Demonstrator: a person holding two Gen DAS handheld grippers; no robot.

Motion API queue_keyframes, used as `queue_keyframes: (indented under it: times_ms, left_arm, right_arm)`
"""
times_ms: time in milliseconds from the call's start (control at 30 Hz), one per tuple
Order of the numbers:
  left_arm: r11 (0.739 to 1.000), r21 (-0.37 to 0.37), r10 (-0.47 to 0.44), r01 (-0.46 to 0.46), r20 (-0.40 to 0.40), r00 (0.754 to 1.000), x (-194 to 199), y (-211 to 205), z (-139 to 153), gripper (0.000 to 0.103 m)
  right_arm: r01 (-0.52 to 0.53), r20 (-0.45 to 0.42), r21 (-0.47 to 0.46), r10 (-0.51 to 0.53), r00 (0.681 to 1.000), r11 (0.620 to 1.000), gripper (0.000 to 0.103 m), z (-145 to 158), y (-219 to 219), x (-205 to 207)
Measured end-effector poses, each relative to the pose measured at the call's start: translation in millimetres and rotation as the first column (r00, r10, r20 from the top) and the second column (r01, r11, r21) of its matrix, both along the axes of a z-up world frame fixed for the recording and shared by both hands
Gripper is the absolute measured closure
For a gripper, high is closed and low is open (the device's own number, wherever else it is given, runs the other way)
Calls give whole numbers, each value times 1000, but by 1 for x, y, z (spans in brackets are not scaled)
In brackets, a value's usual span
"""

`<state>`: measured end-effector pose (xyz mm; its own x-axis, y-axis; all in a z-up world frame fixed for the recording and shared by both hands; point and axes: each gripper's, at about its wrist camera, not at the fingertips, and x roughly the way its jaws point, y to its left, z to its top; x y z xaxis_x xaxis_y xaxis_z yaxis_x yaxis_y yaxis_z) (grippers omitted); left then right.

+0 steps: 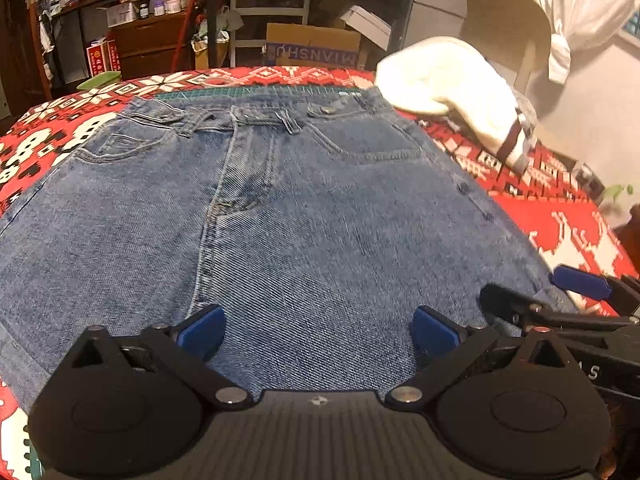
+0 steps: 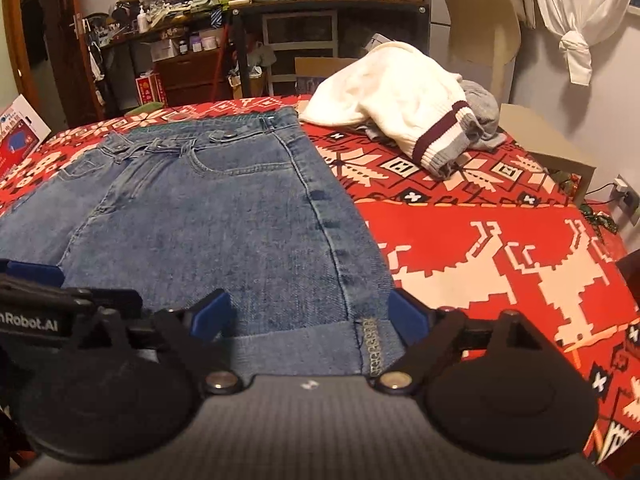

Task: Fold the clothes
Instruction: 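Move both open grippers over the denim shorts to the cuffed leg hems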

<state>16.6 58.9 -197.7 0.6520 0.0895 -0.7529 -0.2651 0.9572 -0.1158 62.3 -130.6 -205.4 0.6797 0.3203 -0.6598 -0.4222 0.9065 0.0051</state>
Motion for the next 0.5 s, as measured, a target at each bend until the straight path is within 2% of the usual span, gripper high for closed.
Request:
queue_keyframes:
  times_ms: [100,233,367,500]
  left_arm:
    - [1000,-1,16,-16,43,999,-8,6,18,4]
    - [1000,-3,27,-27,73,997,-14,21,37,4]
    - [999,-28,36,-34,87,996,-17,43,46,3]
    - [999,-5,53,-53,68,996,-15,69,44,2]
  right_arm:
    - [-24,50,7,23,998,1000,1,15,-4,-4]
    - [-52,61,42,49,997,998,1,36,0,-1]
    - [-92,76,-13,93,993,996,1,46,26,6]
    - [-128,71,-46,131,989,991,1,44,58,17]
